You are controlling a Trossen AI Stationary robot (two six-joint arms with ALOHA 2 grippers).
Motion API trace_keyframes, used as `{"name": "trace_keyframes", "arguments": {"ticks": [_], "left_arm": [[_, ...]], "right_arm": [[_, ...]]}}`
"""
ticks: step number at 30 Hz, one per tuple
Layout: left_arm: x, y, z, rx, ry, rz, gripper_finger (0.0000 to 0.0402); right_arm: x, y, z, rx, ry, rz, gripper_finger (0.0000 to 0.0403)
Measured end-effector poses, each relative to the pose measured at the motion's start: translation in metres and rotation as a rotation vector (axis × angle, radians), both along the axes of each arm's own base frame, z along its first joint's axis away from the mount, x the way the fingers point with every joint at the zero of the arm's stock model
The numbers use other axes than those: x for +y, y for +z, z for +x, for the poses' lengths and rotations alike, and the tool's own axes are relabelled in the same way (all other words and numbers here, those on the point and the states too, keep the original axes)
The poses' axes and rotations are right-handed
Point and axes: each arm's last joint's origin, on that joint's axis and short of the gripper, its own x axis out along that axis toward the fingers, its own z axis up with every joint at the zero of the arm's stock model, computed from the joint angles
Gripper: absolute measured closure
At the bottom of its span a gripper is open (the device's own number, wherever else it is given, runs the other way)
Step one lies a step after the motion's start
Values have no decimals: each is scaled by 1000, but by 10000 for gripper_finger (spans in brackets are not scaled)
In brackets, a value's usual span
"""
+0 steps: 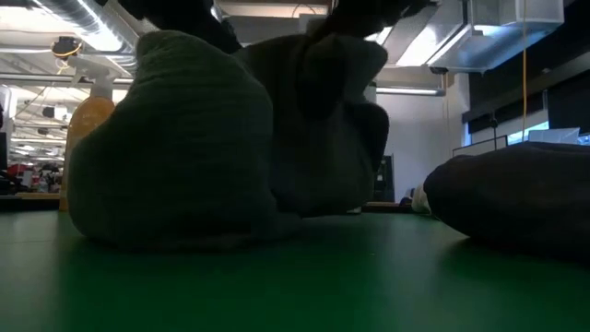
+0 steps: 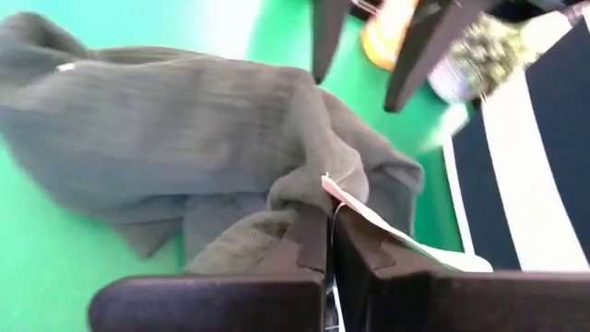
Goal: Fold laundry
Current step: Fold the green polo shirt
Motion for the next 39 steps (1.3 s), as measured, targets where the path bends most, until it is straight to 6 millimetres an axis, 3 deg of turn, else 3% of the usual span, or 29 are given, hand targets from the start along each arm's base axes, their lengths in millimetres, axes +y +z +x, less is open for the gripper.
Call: {"name": "trace_keyframes", "arguments": {"ticks": [10,24,30,33,39], "left_arm": [[-21,0,-4,-8,-24,39,225],[-25,-1,-6,6,-10,34,225],[-30,-4,-9,44,-2,0,225],[-36,-4,-11,48,-24,-1,225],[-47,-6,-15,64,-40,-33,225]], "right_arm": [[1,7,-1,-22,67,46,399],[-12,10,4,-29,91,119,398],[-7,13,6,-51,187,201,400],[-8,8,5,-78,191,208,401],[-25,-10,-18,-172,131,282,401]]}}
